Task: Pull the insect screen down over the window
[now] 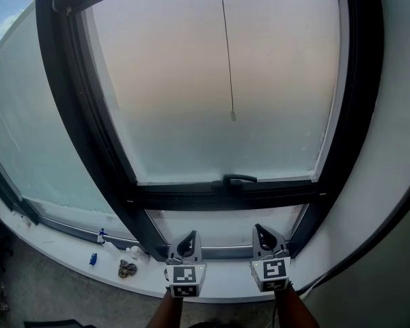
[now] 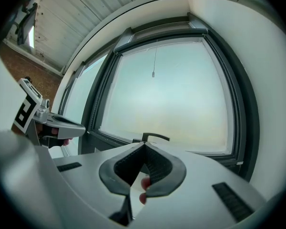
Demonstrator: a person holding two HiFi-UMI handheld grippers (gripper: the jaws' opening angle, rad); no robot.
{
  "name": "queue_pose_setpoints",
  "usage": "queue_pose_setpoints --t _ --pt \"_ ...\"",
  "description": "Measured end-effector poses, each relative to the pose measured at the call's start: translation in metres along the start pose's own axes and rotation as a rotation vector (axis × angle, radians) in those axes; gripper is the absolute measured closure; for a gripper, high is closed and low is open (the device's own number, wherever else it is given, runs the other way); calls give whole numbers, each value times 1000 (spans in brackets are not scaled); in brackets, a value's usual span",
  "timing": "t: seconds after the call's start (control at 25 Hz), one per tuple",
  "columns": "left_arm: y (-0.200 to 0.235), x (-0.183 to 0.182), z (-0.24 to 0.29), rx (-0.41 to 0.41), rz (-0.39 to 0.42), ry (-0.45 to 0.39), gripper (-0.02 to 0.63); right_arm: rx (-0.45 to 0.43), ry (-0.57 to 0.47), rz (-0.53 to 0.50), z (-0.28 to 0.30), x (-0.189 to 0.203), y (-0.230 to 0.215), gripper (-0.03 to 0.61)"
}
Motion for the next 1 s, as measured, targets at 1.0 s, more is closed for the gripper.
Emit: queue_pose_setpoints --t 1.0 --pt "69 -40 107 143 -8 -166 611 141 3 2 109 -19 -13 575"
Point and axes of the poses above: the fingertips, and each gripper's own axes: z forward along the fingers, y to its left, x out of its underside, the point moved 4 cm from there along -z, backward along the fingers, and after that the axes turned 5 degrees about z, right-handed, at the moved point
